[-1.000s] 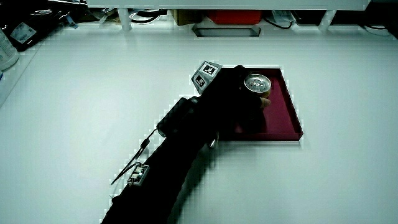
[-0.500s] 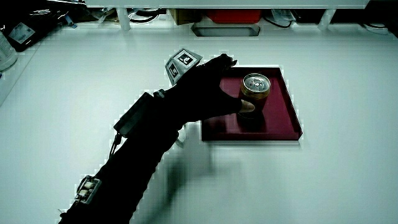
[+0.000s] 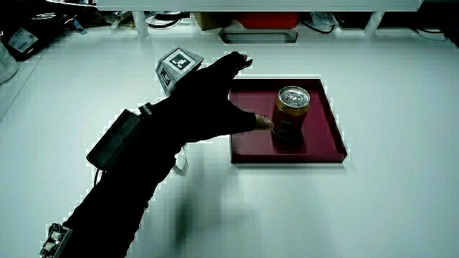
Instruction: Place red bull into plate
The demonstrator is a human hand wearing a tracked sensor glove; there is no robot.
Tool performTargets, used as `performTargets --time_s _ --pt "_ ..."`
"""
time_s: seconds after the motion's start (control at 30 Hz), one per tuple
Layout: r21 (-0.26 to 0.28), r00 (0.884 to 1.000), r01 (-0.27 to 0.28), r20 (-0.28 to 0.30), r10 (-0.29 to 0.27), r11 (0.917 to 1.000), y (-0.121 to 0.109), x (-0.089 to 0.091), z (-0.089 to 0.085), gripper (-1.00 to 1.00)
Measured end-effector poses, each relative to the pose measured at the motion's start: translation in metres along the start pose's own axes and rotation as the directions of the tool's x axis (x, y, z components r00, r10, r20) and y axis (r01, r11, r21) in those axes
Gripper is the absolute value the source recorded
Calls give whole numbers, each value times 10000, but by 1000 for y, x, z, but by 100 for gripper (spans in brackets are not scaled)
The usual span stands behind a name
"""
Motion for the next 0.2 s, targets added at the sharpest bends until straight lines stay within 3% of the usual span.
performTargets --time_s 0.17,0.2 --pt "128 9991 355 -233 -352 9993 -3 1 3 -100" --pt "131 9999 127 -12 -127 9998 -4 2 3 -100"
